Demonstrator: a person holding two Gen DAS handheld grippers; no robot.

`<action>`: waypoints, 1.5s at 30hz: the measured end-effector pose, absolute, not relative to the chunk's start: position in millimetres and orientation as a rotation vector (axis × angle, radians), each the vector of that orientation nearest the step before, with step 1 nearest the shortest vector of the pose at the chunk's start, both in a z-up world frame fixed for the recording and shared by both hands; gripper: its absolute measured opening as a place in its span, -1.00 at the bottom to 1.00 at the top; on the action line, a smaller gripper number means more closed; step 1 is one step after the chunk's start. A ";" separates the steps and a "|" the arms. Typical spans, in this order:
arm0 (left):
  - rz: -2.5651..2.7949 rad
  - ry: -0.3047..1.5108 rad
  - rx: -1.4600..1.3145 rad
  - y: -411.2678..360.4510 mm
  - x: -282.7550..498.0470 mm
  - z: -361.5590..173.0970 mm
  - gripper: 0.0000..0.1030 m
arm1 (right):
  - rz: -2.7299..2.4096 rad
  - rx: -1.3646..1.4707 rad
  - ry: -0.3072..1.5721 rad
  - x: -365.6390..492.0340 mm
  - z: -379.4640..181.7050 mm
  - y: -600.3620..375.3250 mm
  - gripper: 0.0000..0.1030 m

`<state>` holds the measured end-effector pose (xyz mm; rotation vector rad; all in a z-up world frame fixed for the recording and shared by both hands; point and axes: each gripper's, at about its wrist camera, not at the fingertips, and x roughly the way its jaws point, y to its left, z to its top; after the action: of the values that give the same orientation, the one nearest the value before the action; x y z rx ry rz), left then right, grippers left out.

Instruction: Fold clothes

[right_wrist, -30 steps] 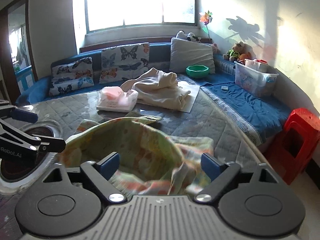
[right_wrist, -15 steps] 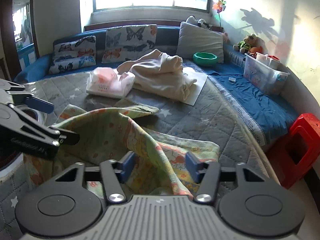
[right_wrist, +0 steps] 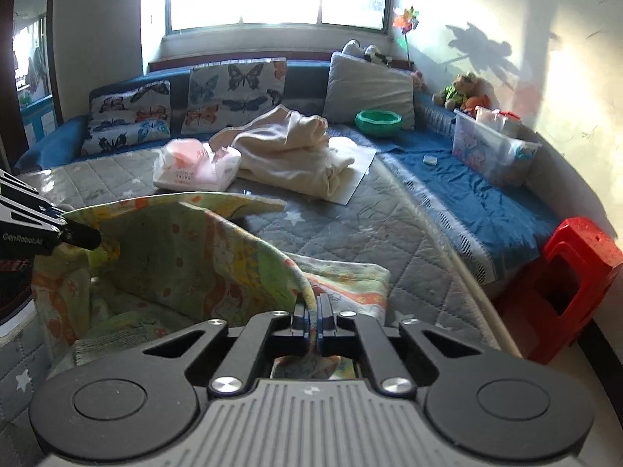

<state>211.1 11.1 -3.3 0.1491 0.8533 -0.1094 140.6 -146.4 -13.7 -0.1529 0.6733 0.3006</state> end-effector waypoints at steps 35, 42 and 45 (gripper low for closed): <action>0.030 0.919 -0.015 102.5 -3.2 -6.5 -0.98 | 0.418 -0.251 0.838 -21.2 -11.0 -185.8 -0.91; 0.034 0.915 -0.040 111.6 3.5 -11.4 -0.76 | 0.437 -0.273 0.803 -30.7 4.2 -188.3 -0.62; 0.027 0.892 -0.039 108.1 19.9 -9.3 -0.34 | 0.441 -0.265 0.763 -28.9 12.0 -187.0 -0.43</action>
<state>19.9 108.1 -9.4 -0.0388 0.8923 0.0271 -28.9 -187.0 12.0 -0.2652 0.7626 0.4409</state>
